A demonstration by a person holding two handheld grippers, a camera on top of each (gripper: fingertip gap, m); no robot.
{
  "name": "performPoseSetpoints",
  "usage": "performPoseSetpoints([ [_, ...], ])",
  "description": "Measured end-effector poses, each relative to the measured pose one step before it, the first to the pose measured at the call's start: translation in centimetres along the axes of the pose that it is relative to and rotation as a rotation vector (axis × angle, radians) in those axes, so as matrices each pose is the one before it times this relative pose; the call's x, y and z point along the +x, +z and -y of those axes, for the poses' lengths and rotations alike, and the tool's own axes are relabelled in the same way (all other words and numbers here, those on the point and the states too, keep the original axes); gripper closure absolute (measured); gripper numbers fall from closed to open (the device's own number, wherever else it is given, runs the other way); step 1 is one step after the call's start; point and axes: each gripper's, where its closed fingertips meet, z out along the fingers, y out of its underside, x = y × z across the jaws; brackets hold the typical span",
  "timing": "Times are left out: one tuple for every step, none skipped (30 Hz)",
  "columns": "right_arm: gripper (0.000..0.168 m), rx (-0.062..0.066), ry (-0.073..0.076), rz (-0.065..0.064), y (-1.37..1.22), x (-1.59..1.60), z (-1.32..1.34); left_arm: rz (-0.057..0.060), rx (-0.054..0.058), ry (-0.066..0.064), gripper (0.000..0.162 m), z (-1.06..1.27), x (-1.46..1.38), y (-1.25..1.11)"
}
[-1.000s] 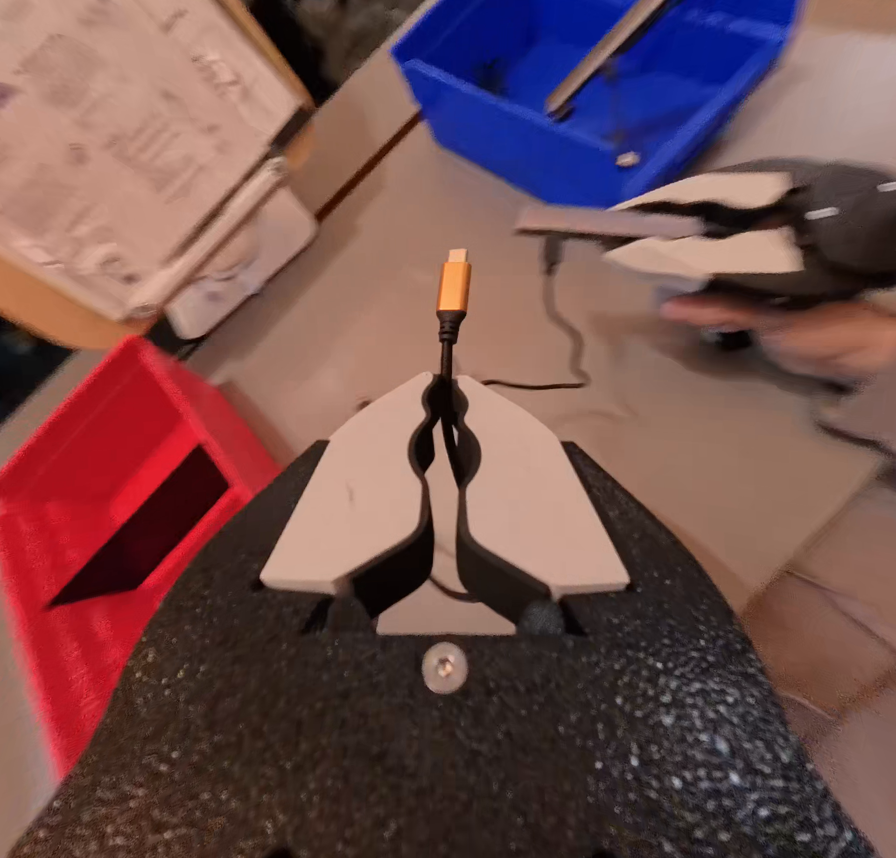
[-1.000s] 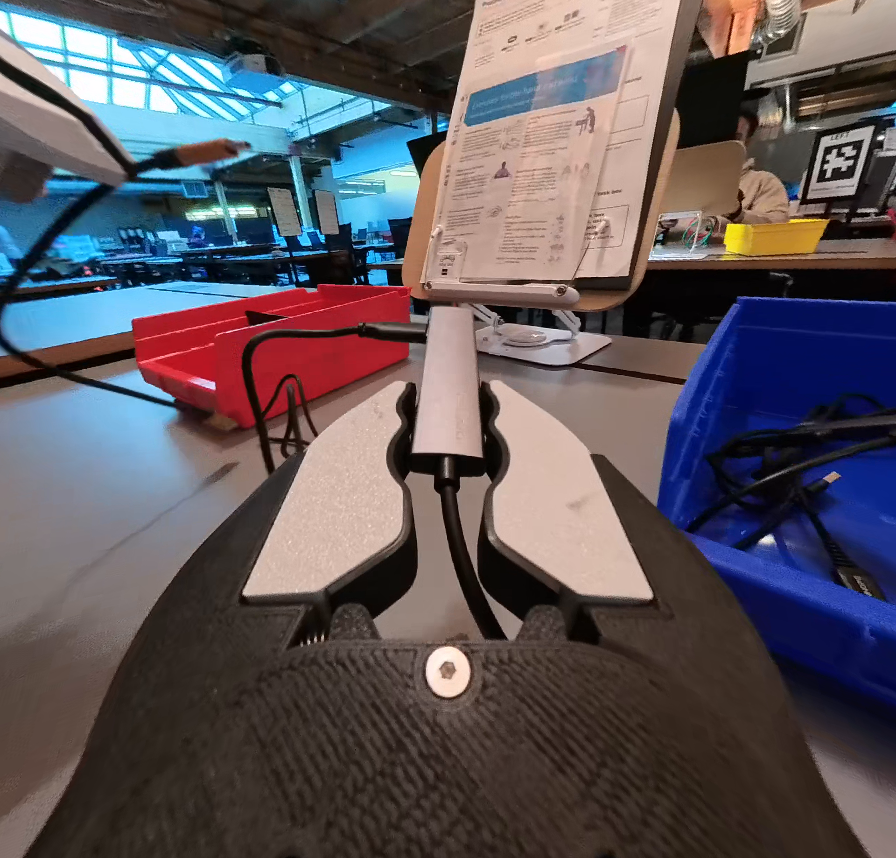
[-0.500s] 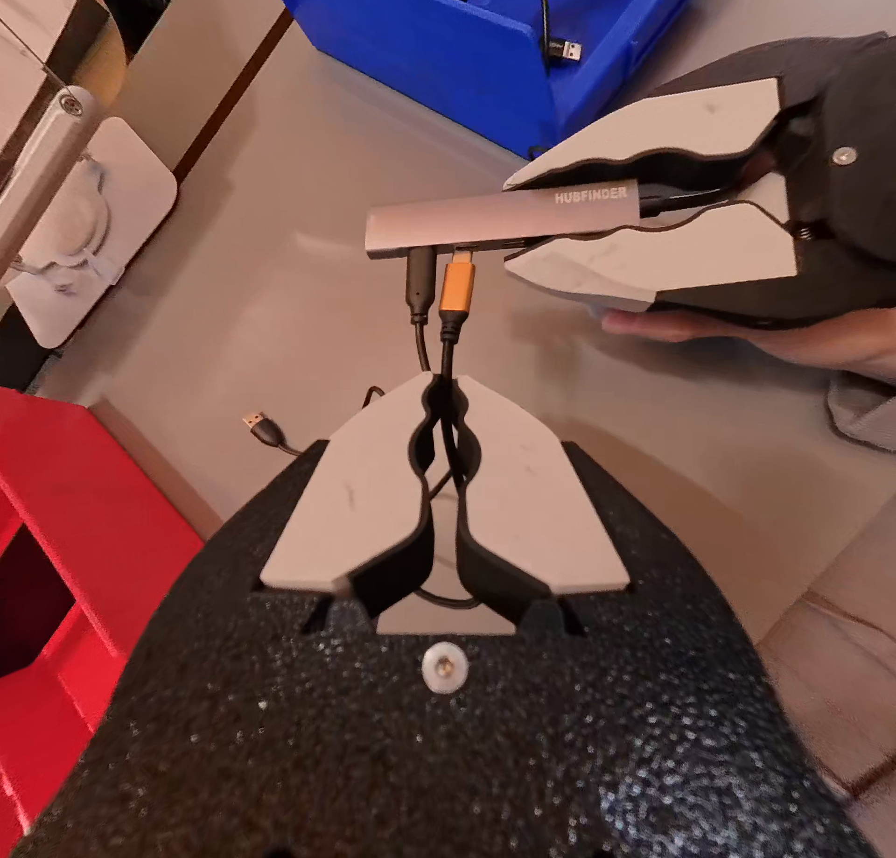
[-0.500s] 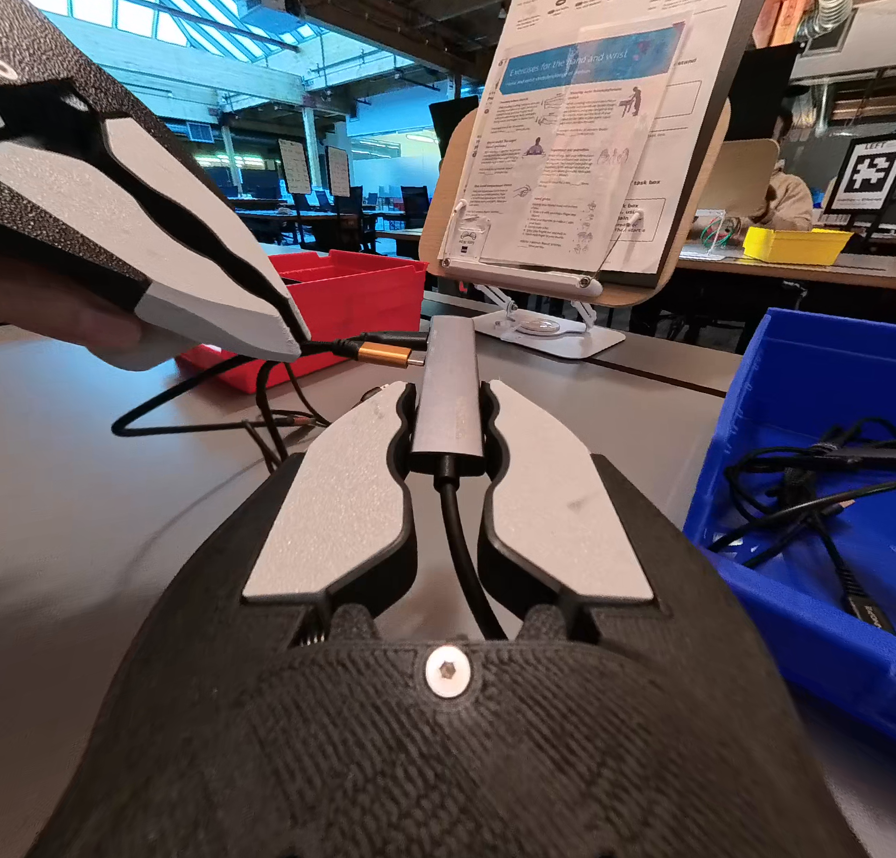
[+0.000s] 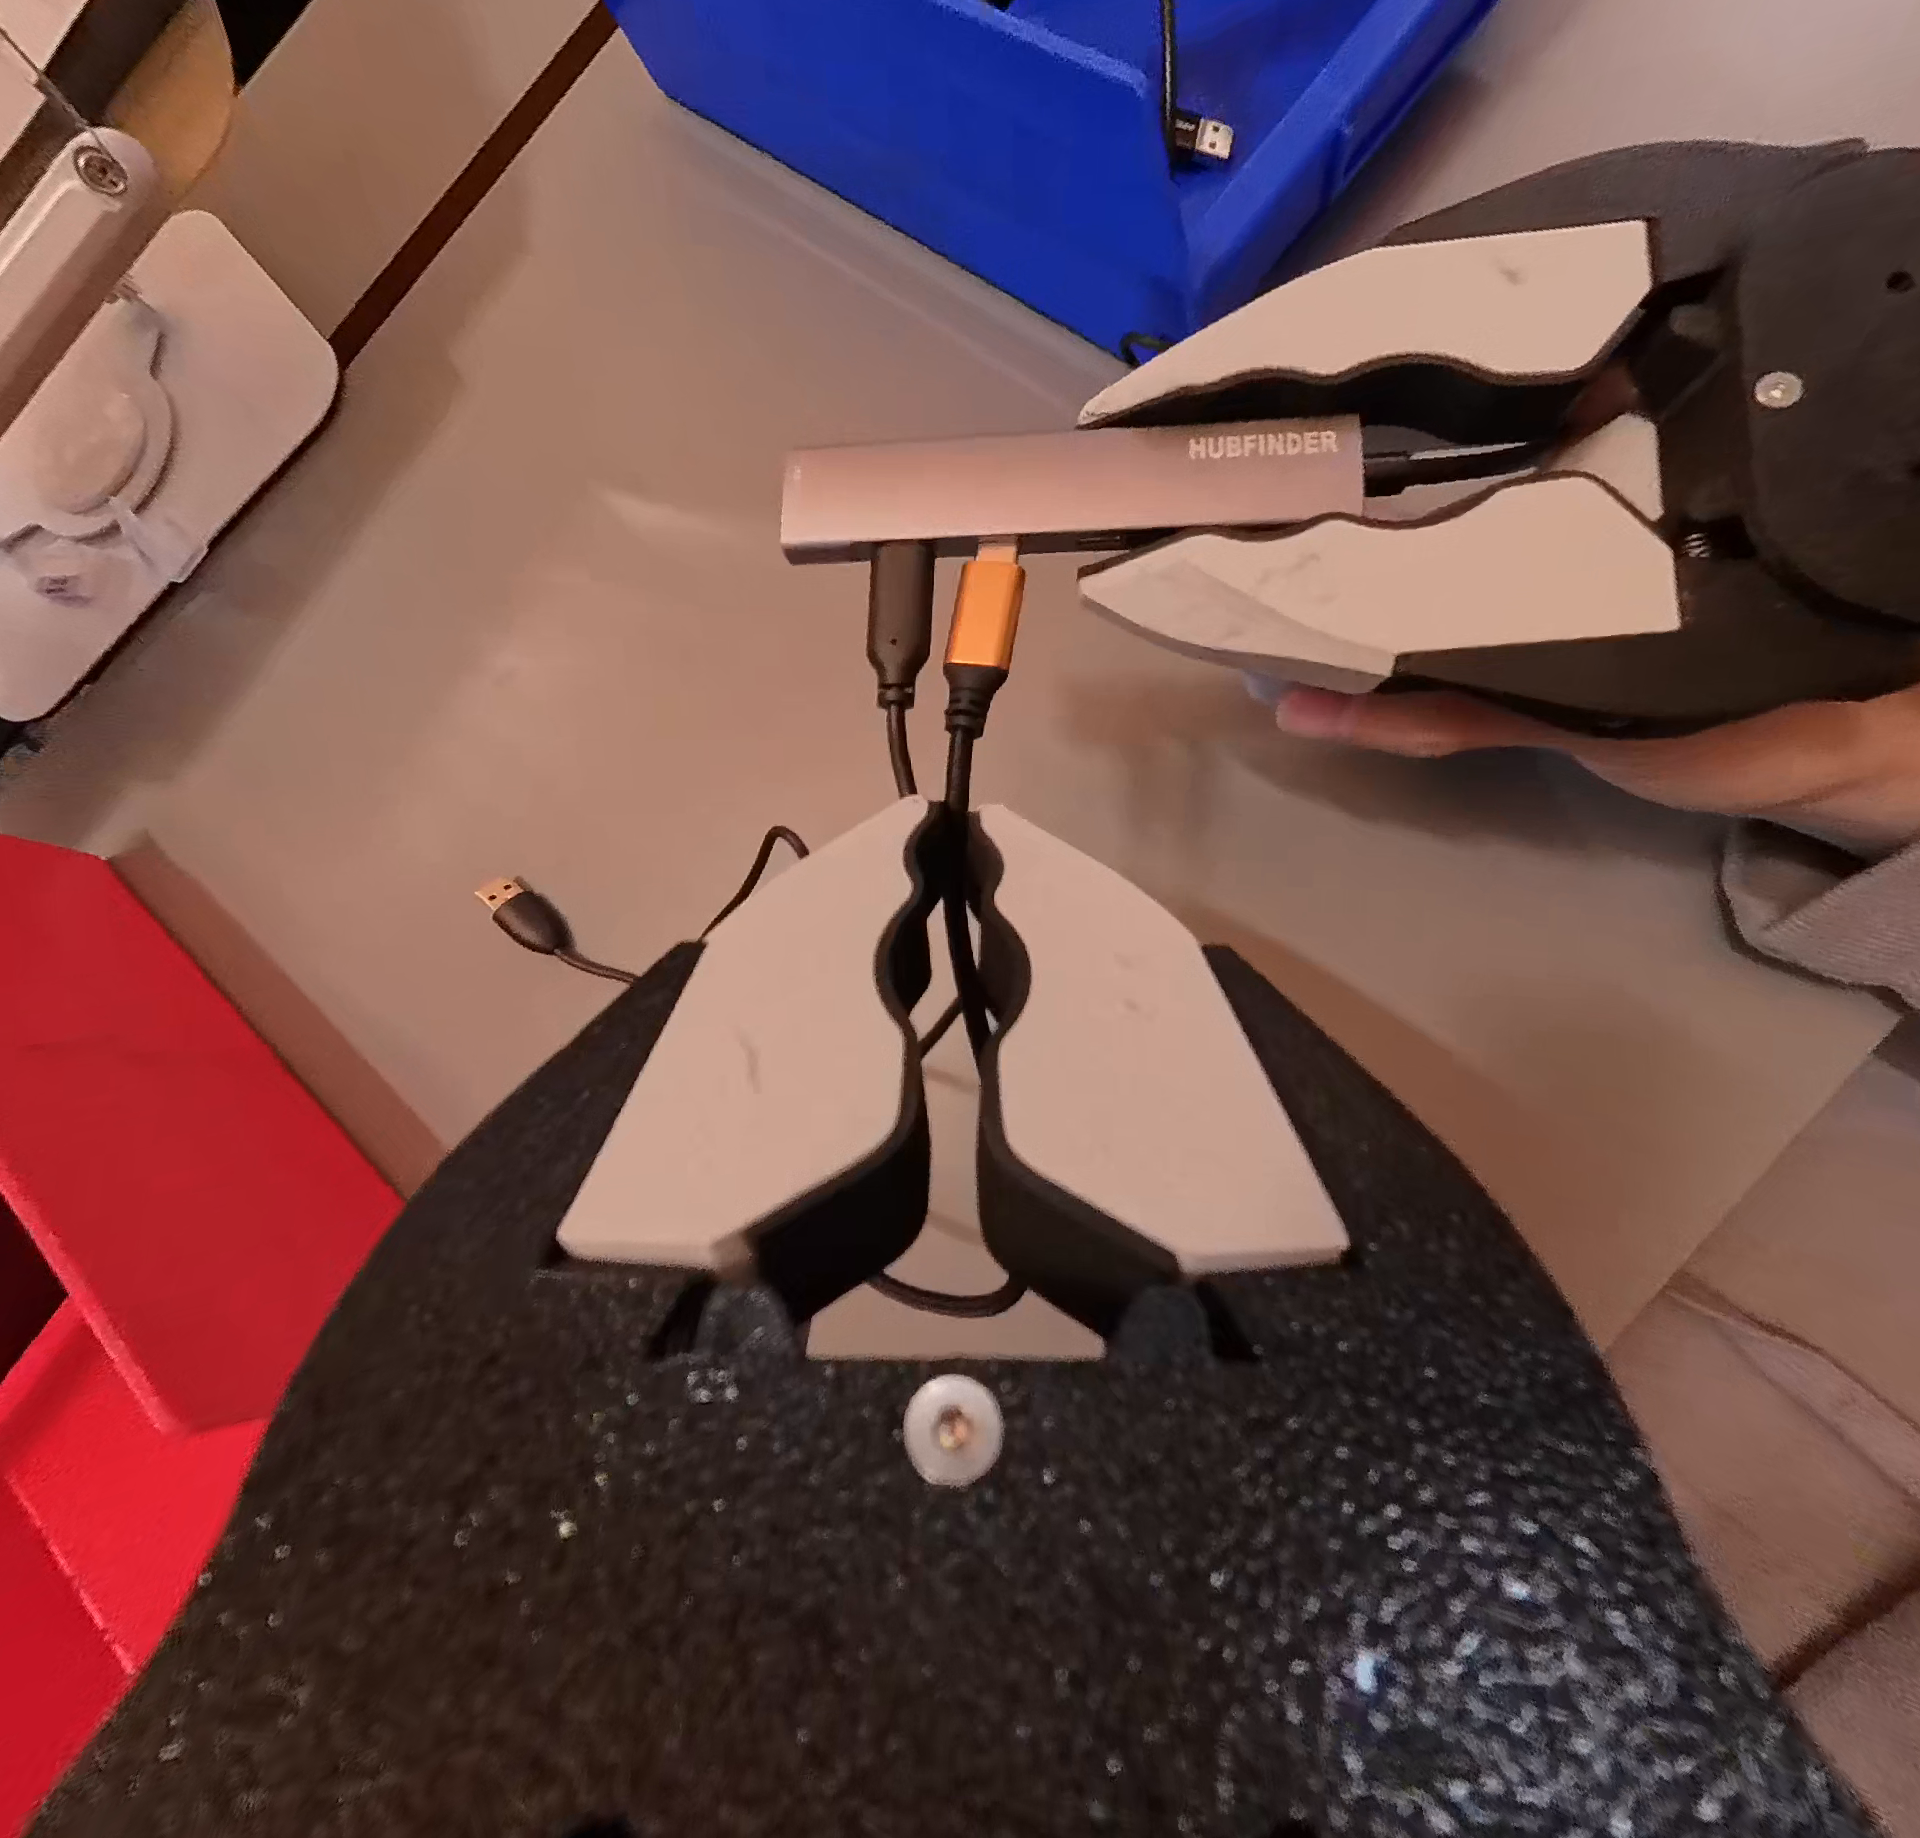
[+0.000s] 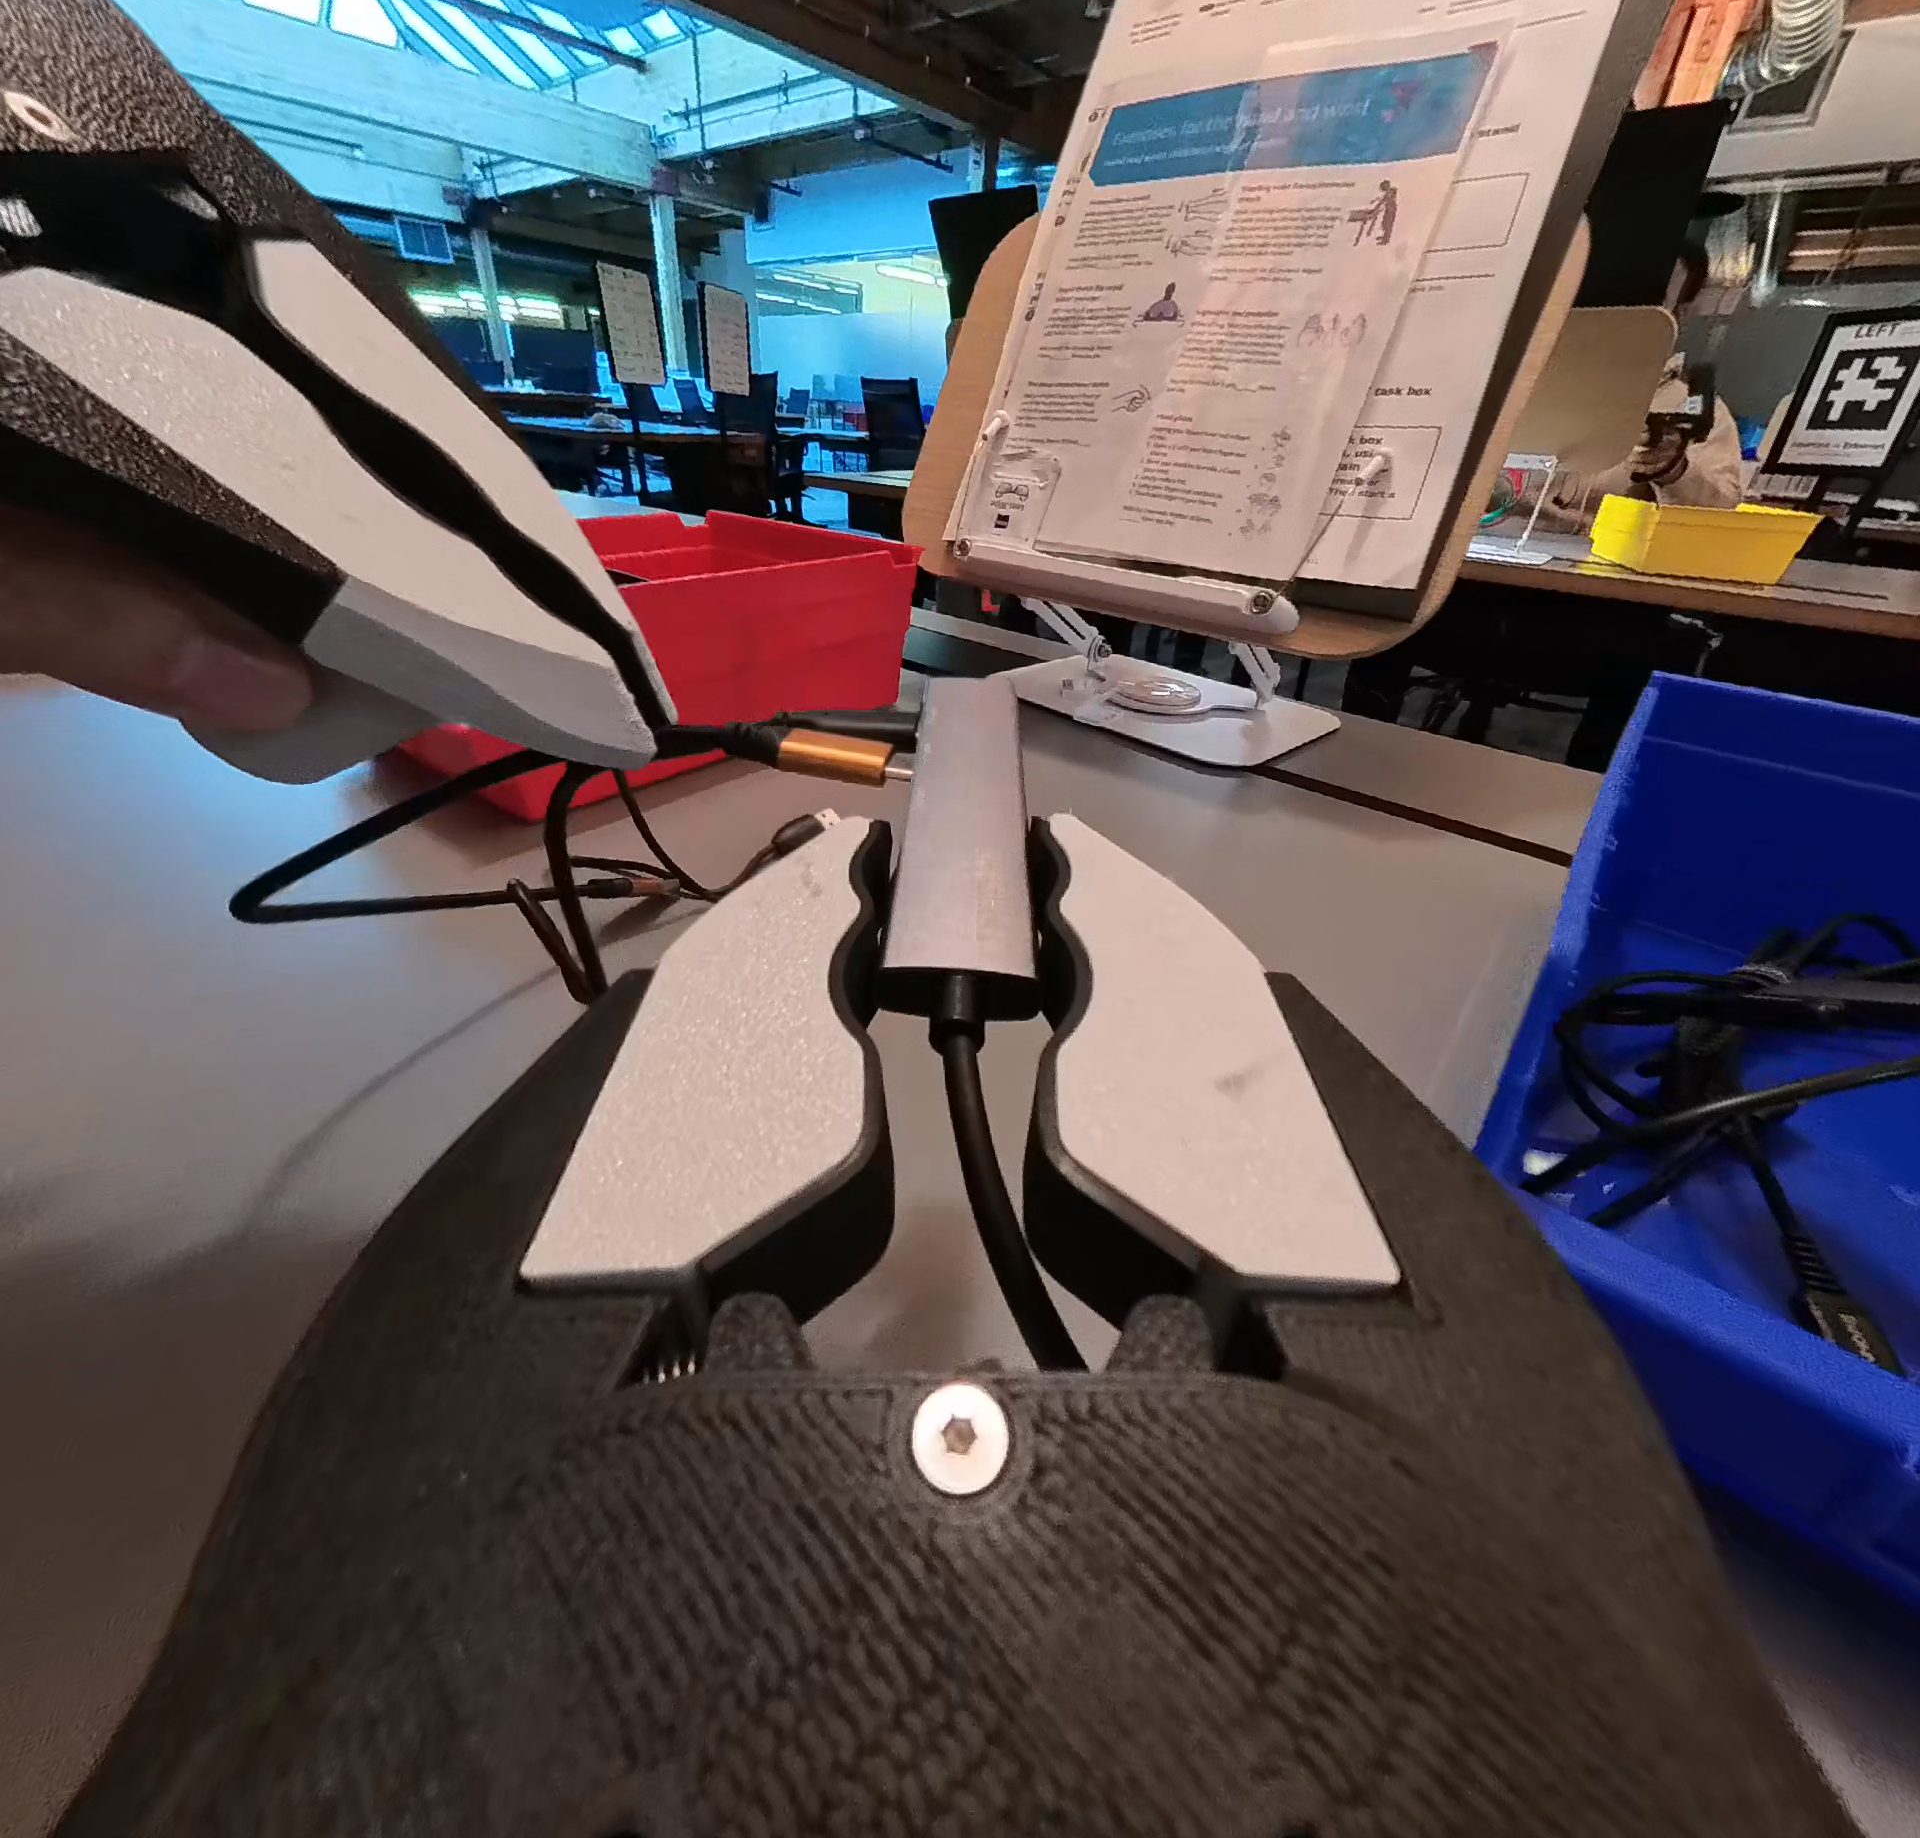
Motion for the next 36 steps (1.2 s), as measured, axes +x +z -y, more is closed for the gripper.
performPoseSetpoints([
  [0.143, -0.0034, -0.0035, -0.0032, 0.034, 0.002, -0.033, 0.0030, -0.0012, 0.0007, 0.159, -0.059, 0.001, 0.063],
  [0.142, -0.0012, -0.0012, -0.0013, 0.016, -0.001, -0.015, 0.0016, 0.0020, 0.0012, 0.159, -0.022, 0.049, 0.058],
  [0.142, -0.0016, 0.0004, -0.0026, 0.001, 0.039, -0.012, 0.0052, 0.0079, 0.0014, 0.159, 0.055, 0.010, 0.028],
  [0.142, 0.0008, 0.0038, -0.0023, -0.012, 0.059, 0.009, 0.0067, 0.0139, 0.0009, 0.159, 0.122, -0.015, 0.006],
  [0.142, 0.0026, 0.0048, -0.0025, -0.024, 0.081, 0.031, -0.0004, 0.0137, 0.0014, 0.160, 0.114, 0.076, 0.025],
  [0.142, 0.0007, 0.0037, 0.0004, -0.023, 0.027, 0.008, -0.0087, 0.0116, 0.0004, 0.160, 0.072, 0.167, 0.087],
  [0.142, -0.0003, 0.0013, 0.0017, -0.008, -0.009, -0.005, -0.0118, 0.0081, -0.0039, 0.160, -0.009, 0.176, 0.175],
  [0.142, 0.0029, 0.0026, -0.0059, -0.022, 0.098, 0.028, -0.0124, 0.0086, -0.0033, 0.160, -0.055, 0.110, 0.233],
  [0.142, 0.0030, 0.0056, -0.0071, -0.041, 0.139, 0.039, -0.0142, 0.0177, -0.0096, 0.160, 0.011, 0.067, 0.242],
  [0.142, 0.0010, 0.0079, -0.0034, -0.023, 0.118, 0.010, -0.0165, 0.0266, -0.0283, 0.160, 0.092, -0.010, 0.152],
  [0.142, -0.0002, 0.0081, -0.0001, -0.009, 0.080, -0.005, -0.0159, 0.0354, -0.0358, 0.159, 0.243, -0.090, -0.012],
  [0.142, 0.0012, 0.0061, -0.0010, -0.018, 0.069, 0.015, -0.0129, 0.0440, -0.0267, 0.159, 0.381, -0.110, -0.143],
  [0.142, -0.0030, 0.0061, -0.0016, -0.006, 0.077, -0.031, -0.0075, 0.0473, -0.0049, 0.159, 0.472, -0.065, -0.160],
  [0.142, 0.0029, 0.0102, 0.0032, -0.041, 0.056, 0.031, -0.0021, 0.0397, 0.0228, 0.159, 0.332, 0.016, -0.056],
  [0.142, 0.0060, 0.0138, 0.0078, -0.071, 0.055, 0.078, -0.0025, 0.0195, 0.0353, 0.159, 0.011, 0.112, 0.046],
  [0.142, 0.0055, 0.0092, 0.0112, -0.065, -0.032, 0.063, -0.0067, 0.0013, 0.0247, 0.158, -0.233, 0.171, 0.118],
  [0.142, 0.0056, -0.0005, 0.0058, -0.043, -0.073, 0.070, -0.0083, 0.0102, 0.0069, 0.158, -0.080, 0.161, 0.104],
  [0.142, 0.0069, -0.0096, 0.0015, -0.029, -0.118, 0.083, -0.0053, 0.0340, 0.0000, 0.158, 0.244, 0.095, 0.070],
  [0.142, 0.0069, -0.0130, 0.0039, 0.001, -0.215, 0.070, 0.0018, 0.0350, 0.0017, 0.155, 0.240, -0.016, 0.092],
  [0.142, -0.0025, -0.0136, 0.0002, 0.061, -0.158, -0.030, 0.0080, 0.0159, 0.0031, 0.153, -0.003, -0.121, 0.142],
  [0.142, -0.0068, -0.0111, -0.0104, 0.049, 0.009, -0.085, 0.0029, 0.0041, 0.0030, 0.151, -0.123, -0.025, 0.208],
  [0.142, -0.0017, -0.0042, -0.0064, 0.019, 0.024, -0.022, -0.0047, 0.0047, 0.0011, 0.148, -0.084, 0.125, 0.196],
  [0.142, -0.0005, 0.0027, 0.0016, 0.007, 0.008, -0.009, 0.0008, 0.0096, 0.0005, 0.147, 0.042, 0.082, 0.120],
  [0.142, 0.0011, 0.0062, 0.0096, -0.005, -0.043, 0.013, 0.0087, 0.0169, 0.0072, 0.146, 0.191, 0.016, 0.037],
  [0.142, 0.0024, 0.0039, 0.0086, -0.030, -0.069, 0.024, 0.0126, 0.0178, 0.0146, 0.147, 0.236, -0.056, -0.007],
  [0.142, 0.0021, 0.0018, -0.0028, -0.020, 0.052, 0.030, 0.0140, 0.0075, 0.0148, 0.148, 0.093, -0.103, 0.027],
  [0.142, -0.0009, 0.0013, -0.0029, 0.009, 0.056, -0.014, 0.0083, -0.0043, 0.0109, 0.148, -0.058, -0.056, 0.080],
  [0.142, -0.0034, 0.0004, 0.0040, 0.029, -0.046, -0.039, 0.0015, -0.0060, 0.0041, 0.149, -0.065, 0.024, 0.080],
  [0.142, 0.0001, -0.0014, 0.0046, 0.006, -0.072, 0.001, -0.0036, 0.0002, -0.0020, 0.151, 0.025, 0.069, 0.050],
  [0.142, 0.0029, -0.0026, 0.0032, -0.014, -0.088, 0.031, -0.0058, 0.0006, -0.0037, 0.152, 0.017, 0.080, 0.061],
  [0.142, -0.0024, 0.0007, -0.0035, 0.016, 0.003, -0.033, -0.0011, -0.0028, -0.0034, 0.152, -0.048, 0.018, 0.067],
  [0.142, -0.0041, 0.0067, -0.0033, 0.032, -0.007, -0.048, 0.0024, -0.0017, -0.0022, 0.152, -0.047, -0.038, 0.046],
  [0.142, -0.0012, 0.0107, -0.0025, 0.000, -0.005, -0.016, 0.0001, -0.0022, -0.0007, 0.153, -0.072, -0.003, 0.042],
  [0.142, -0.0020, -0.0031, 0.0008, 0.025, -0.047, -0.020, 0.0021, -0.0004, -0.0004, 0.153, -0.043, -0.045, -0.004],
  [0.142, 0.0010, 0.0032, 0.0087, -0.010, -0.071, 0.015, 0.0060, 0.0073, 0.0041, 0.153, 0.070, -0.060, -0.081],
  [0.142, 0.0024, 0.0118, 0.0175, -0.044, -0.095, 0.028, 0.0076, 0.0091, 0.0122, 0.153, 0.114, -0.017, -0.144],
])
